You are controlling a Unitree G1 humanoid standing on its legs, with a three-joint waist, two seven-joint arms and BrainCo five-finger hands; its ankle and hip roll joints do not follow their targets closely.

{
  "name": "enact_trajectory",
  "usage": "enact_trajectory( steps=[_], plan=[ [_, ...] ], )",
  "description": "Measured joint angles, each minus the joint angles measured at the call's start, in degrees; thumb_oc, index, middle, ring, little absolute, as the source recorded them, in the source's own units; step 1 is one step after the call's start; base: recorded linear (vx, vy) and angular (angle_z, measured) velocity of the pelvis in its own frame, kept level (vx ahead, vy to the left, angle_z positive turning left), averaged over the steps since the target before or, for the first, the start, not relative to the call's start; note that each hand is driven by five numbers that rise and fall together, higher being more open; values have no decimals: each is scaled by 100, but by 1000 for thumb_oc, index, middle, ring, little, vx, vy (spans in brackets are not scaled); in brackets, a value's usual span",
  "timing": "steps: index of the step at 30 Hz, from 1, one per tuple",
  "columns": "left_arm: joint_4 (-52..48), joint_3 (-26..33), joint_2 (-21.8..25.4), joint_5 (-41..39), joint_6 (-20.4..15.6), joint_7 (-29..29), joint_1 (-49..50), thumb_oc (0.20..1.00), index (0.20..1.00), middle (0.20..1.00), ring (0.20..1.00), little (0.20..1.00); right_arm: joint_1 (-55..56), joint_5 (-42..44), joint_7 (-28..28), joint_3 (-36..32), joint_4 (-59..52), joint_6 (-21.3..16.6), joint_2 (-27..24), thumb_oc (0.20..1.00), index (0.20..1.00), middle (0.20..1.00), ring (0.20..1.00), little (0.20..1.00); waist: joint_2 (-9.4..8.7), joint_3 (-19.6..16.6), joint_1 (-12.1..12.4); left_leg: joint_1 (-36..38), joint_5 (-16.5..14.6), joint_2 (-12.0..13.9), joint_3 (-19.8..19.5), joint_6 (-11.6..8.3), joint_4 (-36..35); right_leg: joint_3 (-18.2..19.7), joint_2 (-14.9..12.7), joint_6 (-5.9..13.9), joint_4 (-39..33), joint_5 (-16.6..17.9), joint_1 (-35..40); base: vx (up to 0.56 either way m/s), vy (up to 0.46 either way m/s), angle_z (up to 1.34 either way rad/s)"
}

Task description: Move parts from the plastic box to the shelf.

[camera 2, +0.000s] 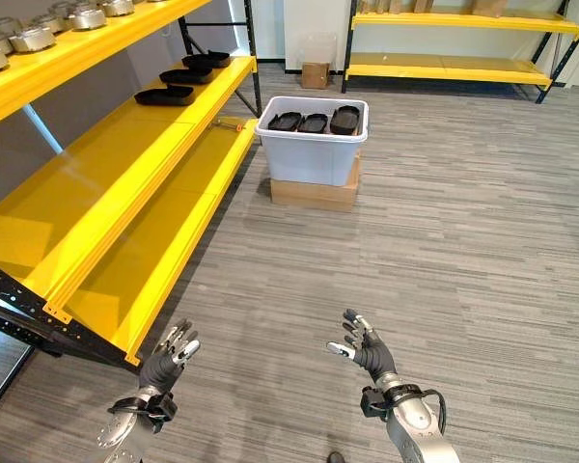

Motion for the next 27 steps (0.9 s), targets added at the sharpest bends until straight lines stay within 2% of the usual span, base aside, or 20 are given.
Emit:
enact_trajectory(
  steps=[12,27],
  plan=[
    [-2,-2,15,49,1,-4,22,1000,1000,1000,1000,1000,55,0,55,3,0,0,1,1000,1000,1000,1000,1000,-88,-97,4,1,26,-3,-5,-28,29,2,-3,-11,1,19,-5,0,0,0],
    [-2,-2,16,55,1,-11,114,1000,1000,1000,1000,1000,64,5,82,3,1,0,0,1000,1000,1000,1000,1000,-41,-150,4,-65,29,-2,-12,-23,29,-2,-1,-11,0,20,-66,0,0,0]
  ],
)
